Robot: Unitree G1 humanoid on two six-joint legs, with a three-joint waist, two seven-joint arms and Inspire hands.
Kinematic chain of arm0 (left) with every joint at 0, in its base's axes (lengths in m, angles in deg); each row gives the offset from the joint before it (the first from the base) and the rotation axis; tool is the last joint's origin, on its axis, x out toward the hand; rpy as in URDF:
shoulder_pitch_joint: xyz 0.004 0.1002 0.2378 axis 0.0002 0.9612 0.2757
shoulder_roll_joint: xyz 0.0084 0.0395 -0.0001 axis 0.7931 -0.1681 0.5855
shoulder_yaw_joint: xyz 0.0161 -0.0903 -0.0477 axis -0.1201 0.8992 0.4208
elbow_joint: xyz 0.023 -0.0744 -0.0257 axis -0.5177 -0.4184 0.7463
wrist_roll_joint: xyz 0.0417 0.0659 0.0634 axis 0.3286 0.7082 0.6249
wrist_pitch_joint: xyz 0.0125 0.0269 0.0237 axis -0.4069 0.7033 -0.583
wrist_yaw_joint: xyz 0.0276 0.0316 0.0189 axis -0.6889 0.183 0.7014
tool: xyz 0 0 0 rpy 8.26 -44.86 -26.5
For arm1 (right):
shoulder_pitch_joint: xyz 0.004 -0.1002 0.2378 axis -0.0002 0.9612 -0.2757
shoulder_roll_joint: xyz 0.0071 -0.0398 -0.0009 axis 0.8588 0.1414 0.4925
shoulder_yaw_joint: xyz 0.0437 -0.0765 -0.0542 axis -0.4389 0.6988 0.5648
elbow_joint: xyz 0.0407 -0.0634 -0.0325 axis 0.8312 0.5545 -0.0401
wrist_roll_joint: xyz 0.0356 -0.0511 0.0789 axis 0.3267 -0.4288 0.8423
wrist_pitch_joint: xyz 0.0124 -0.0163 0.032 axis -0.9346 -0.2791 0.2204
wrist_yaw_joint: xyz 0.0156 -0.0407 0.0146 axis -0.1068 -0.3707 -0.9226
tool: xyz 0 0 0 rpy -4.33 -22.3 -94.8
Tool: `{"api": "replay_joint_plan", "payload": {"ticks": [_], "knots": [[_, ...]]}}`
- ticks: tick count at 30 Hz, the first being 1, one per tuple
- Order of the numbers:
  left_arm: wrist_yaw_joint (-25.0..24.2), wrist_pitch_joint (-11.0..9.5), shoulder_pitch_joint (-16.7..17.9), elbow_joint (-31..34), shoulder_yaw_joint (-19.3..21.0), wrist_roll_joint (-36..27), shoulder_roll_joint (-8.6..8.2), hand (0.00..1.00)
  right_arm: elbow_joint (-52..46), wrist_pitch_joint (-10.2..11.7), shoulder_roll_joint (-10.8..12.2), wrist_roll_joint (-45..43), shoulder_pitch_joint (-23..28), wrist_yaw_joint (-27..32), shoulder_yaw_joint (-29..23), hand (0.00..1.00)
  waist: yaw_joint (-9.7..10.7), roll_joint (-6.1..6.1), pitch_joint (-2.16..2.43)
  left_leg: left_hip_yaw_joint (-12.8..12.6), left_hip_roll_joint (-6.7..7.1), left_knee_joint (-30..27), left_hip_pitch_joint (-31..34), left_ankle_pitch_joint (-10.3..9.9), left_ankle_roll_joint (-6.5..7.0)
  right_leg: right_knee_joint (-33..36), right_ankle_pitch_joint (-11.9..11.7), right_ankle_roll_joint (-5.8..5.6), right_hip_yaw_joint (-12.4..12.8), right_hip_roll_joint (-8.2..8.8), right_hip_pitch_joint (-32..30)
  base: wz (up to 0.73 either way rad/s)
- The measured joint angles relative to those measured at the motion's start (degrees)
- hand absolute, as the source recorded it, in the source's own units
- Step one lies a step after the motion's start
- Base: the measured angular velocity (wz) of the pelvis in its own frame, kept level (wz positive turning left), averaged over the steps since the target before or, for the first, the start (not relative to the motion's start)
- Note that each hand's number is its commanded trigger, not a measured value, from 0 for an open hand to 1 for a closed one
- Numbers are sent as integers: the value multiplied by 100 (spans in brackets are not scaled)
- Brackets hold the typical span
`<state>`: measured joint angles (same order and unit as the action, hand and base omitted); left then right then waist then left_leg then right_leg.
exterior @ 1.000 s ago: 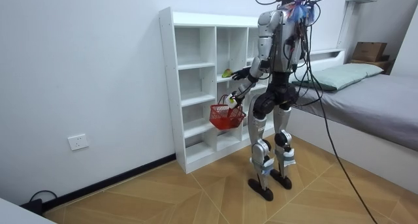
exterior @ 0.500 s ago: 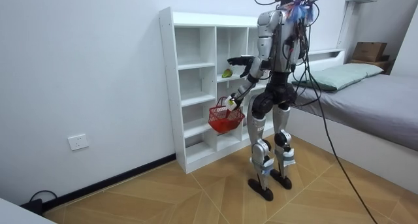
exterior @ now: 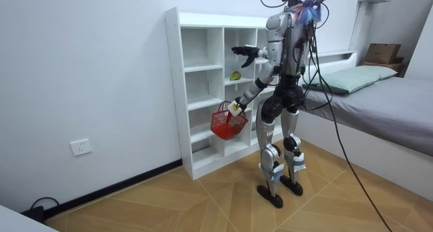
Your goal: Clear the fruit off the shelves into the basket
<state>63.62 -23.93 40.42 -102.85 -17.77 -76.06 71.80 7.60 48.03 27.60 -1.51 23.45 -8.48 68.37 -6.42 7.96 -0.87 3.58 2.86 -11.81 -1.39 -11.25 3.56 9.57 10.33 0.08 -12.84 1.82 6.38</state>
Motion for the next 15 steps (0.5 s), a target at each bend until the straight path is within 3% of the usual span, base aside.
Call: {"api": "replay_joint_plan", "payload": {"ticks": [4,7,15], "knots": [[-3,82,224,200,77,7,104,100,259,-190,-130,675,-344,-65,-128,0,-16,137,-24,155,8,5,-93,2,-4,-4,7,-11,-167,1,146,21],[-9,162,352,294,75,20,130,100,707,-352,-140,1185,-574,-72,-159,0,-38,263,-9,235,27,-17,-94,2,-4,-1,7,-12,-292,10,189,19],[-128,435,403,476,191,303,132,100,1358,-572,-141,2134,-797,-193,-182,0,-60,376,-25,503,106,-175,4,0,-1,2,11,-17,-307,30,257,19]]}}
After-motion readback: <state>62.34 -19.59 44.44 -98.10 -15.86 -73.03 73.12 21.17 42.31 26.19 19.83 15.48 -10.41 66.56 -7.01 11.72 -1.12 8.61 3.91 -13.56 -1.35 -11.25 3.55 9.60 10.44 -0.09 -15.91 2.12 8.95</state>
